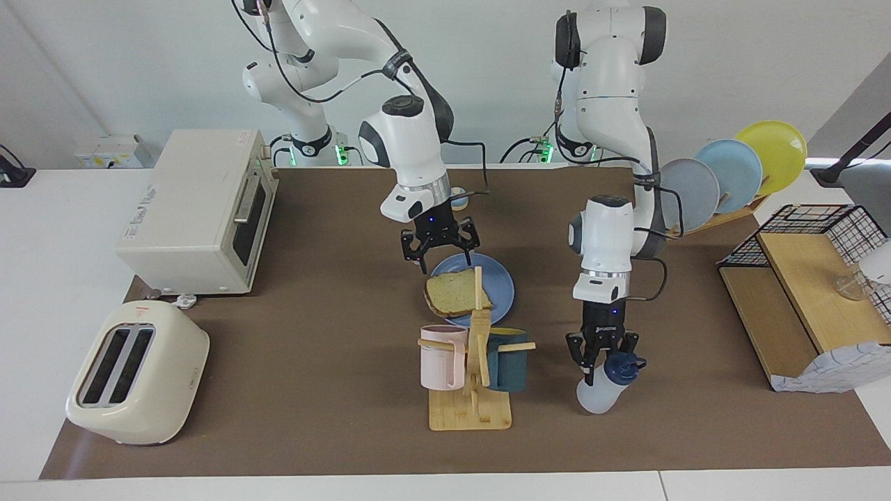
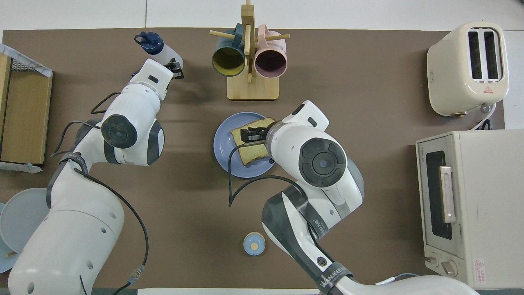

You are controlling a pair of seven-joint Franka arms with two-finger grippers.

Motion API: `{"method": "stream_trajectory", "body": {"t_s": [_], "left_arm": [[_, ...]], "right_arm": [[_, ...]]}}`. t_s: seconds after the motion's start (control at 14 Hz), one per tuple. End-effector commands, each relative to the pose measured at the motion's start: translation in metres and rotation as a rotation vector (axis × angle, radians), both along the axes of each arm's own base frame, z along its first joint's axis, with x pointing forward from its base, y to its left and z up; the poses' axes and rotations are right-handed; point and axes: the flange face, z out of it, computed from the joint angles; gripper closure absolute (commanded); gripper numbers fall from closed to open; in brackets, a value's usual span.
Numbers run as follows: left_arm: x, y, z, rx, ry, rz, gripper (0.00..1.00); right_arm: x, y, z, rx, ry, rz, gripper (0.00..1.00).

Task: Put bread on plate and add seasoning
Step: 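Open the right gripper to release the toast on the plate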

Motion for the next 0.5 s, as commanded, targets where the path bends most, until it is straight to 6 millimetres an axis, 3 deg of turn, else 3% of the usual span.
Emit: {"method": "stream_trajectory", "body": {"t_s": [0.0, 0.29, 0.43], "left_arm": [[-0.006, 0.006, 0.023, -0.038, 0.009, 0.023, 1.00], [-0.016, 0.012, 0.059, -0.127, 0.041, 0.084, 1.00], [-0.026, 0.012, 0.065, -0.204, 0.074, 0.152, 1.00]], "right_arm": [[0.007, -0.010, 0.029, -0.009, 0.022, -0.025, 0.00], [0.007, -0.019, 0.027, -0.016, 0.033, -0.037, 0.00], [0.000, -0.014, 0.023, -0.019, 0.048, -0.027, 0.00]]}}
